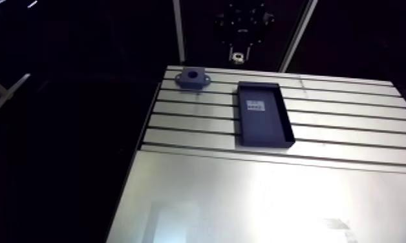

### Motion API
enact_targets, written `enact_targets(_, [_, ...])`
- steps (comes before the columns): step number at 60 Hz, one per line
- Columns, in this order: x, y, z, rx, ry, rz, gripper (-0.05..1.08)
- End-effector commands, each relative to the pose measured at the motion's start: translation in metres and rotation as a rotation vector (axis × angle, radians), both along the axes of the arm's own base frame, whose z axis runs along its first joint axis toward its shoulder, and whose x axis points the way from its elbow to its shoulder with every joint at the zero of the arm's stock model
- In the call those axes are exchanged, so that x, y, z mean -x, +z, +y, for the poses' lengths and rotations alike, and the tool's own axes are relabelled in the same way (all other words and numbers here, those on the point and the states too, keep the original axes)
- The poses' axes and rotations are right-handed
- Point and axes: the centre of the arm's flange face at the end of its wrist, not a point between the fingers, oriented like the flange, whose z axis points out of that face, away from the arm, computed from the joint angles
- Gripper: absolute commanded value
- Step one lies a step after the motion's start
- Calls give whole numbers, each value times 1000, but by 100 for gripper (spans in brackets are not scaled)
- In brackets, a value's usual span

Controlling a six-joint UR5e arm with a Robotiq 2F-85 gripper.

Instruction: Pick up the bearing and press it into the housing until flush.

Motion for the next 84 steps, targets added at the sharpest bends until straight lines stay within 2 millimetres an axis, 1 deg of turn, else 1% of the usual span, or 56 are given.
enact_targets(1, [15, -1, -49, 2, 56, 21, 78])
enact_targets(9, [20, 0, -58, 3, 73, 34, 78])
enact_targets(16, [26, -9, -59, 2, 71, 33, 78])
enact_targets(21, [31, -11, -62, 8, 78, 47, 78])
enact_targets(25, [34, -16, -67, 9, 85, 44, 78])
enact_targets(28, [35, -20, -77, 8, 97, 44, 78])
enact_targets(35, [40, -27, -84, 6, 104, 40, 78])
enact_targets(42, [47, -35, -95, 12, 116, 40, 78])
enact_targets(49, [48, -42, -103, 10, 124, 35, 78])
enact_targets(55, [48, -46, -107, 9, 128, 32, 78])
enact_targets(67, [48, -50, -109, 9, 130, 27, 78])
enact_targets(72, [51, -49, -110, 6, 132, 31, 78])
enact_targets(78, [55, -54, -111, 6, 132, 28, 78])
enact_targets(84, [54, -53, -118, 5, 140, 29, 78])
